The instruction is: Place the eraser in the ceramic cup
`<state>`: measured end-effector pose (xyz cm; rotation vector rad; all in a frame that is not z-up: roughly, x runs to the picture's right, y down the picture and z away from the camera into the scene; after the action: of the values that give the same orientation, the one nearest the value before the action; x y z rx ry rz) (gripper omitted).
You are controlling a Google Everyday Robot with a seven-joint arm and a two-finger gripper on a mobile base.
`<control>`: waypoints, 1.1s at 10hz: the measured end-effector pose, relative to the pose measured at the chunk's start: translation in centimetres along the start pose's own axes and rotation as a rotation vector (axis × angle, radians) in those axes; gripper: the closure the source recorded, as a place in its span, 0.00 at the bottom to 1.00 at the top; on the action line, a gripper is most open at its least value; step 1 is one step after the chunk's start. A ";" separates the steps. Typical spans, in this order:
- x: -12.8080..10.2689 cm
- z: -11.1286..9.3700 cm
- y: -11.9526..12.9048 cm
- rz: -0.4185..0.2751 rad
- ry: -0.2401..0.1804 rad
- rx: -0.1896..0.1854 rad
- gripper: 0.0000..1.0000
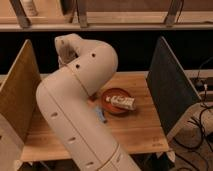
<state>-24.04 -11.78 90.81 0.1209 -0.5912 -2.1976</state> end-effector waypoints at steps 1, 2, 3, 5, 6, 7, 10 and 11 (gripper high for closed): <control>0.0 0.0 0.0 0.000 0.000 0.000 0.96; 0.0 0.0 0.0 0.000 0.000 0.000 0.96; 0.0 0.0 0.0 0.000 0.000 0.000 0.96; 0.0 0.0 0.0 0.000 0.000 0.000 0.96; 0.0 0.0 0.0 0.000 0.000 0.000 0.96; 0.0 0.0 0.0 0.000 0.000 0.000 0.97; 0.0 0.0 0.0 0.000 0.000 0.000 0.93; 0.0 0.0 0.0 0.000 0.000 0.000 0.84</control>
<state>-24.02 -11.77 90.81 0.1206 -0.5913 -2.1973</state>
